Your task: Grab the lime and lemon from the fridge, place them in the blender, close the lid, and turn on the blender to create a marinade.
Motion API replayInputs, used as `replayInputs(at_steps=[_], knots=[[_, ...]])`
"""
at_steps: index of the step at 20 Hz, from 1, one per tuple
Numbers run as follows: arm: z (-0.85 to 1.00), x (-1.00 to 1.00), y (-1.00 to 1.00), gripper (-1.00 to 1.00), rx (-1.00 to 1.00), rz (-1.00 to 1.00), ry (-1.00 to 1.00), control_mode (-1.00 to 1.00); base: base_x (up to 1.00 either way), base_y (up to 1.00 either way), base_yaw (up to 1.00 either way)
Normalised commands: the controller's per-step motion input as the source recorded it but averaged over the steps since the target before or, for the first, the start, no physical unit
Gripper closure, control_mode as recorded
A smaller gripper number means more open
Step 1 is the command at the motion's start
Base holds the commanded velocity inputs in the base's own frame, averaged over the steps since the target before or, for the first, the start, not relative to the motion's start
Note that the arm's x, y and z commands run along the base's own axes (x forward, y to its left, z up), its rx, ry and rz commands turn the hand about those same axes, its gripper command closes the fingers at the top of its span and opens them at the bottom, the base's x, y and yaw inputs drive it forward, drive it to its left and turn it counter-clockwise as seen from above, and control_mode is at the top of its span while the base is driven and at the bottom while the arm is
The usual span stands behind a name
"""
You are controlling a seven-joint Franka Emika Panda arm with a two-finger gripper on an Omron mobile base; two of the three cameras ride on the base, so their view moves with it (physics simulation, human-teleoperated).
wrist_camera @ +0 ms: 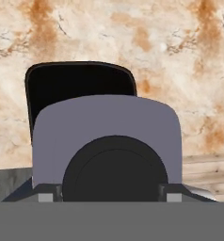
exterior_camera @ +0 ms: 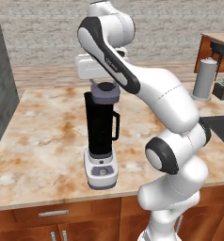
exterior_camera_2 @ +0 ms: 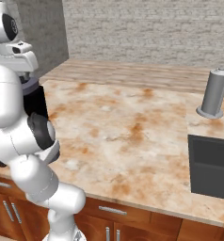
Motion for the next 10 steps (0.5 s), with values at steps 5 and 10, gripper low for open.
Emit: replayInputs(at_steps=[5, 10], knots=[[-0.07, 0.13, 0.21, 1.00, 0.00, 0.00, 0.00, -1.00, 0.00, 0.00, 0.00], [-0.11, 0.19, 0.08, 1.00, 0.00, 0.00, 0.00, -1.00, 0.00, 0.00, 0.00]])
